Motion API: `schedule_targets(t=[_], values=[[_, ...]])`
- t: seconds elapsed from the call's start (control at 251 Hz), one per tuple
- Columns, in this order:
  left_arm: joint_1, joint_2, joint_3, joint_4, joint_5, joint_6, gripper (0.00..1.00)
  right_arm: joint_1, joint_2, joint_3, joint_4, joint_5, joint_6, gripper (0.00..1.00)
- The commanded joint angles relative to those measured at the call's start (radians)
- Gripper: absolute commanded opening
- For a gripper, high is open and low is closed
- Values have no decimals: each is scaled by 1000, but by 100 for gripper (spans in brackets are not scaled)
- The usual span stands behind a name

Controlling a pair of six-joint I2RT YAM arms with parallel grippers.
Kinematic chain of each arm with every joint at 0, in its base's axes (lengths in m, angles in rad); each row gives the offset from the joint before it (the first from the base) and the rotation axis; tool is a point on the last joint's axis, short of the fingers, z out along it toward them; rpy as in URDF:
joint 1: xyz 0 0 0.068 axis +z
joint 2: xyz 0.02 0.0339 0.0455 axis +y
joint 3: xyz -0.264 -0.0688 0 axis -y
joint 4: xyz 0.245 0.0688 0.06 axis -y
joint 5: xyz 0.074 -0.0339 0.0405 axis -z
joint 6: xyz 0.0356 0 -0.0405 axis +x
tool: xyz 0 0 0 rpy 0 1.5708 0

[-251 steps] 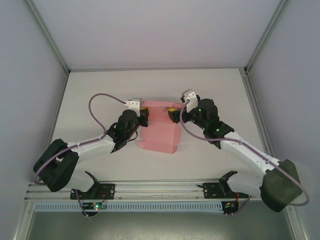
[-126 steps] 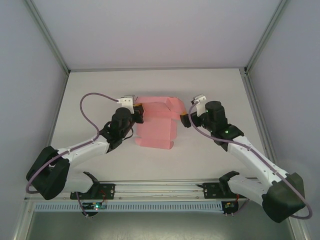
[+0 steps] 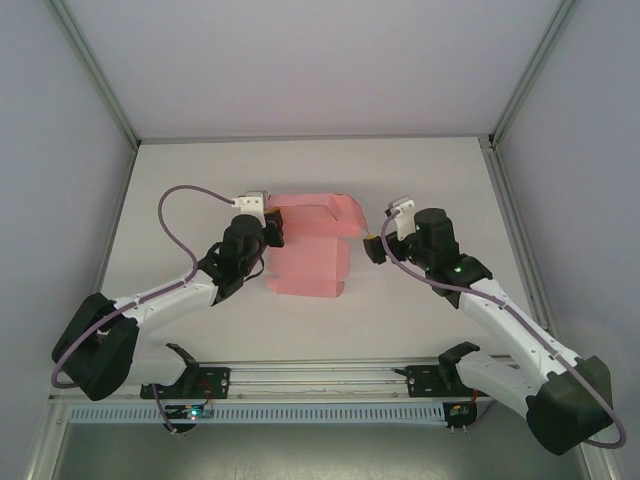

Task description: Assemble paper box

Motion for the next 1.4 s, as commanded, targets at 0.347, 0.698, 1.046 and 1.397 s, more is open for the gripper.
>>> schedule_targets(t=[0.347, 0.698, 1.046, 1.397], values=[[12, 20, 36, 22, 85, 8, 0, -2, 51, 4, 329, -169, 46, 98], [12, 65, 43, 48, 100, -15, 0, 146, 162, 9, 494, 25, 15, 98], [12, 66, 29, 76, 121, -41, 0, 171, 162, -6, 537, 90, -13, 98], [46, 89, 26, 63, 91, -104, 0, 106, -31, 13, 184, 94, -28, 98]])
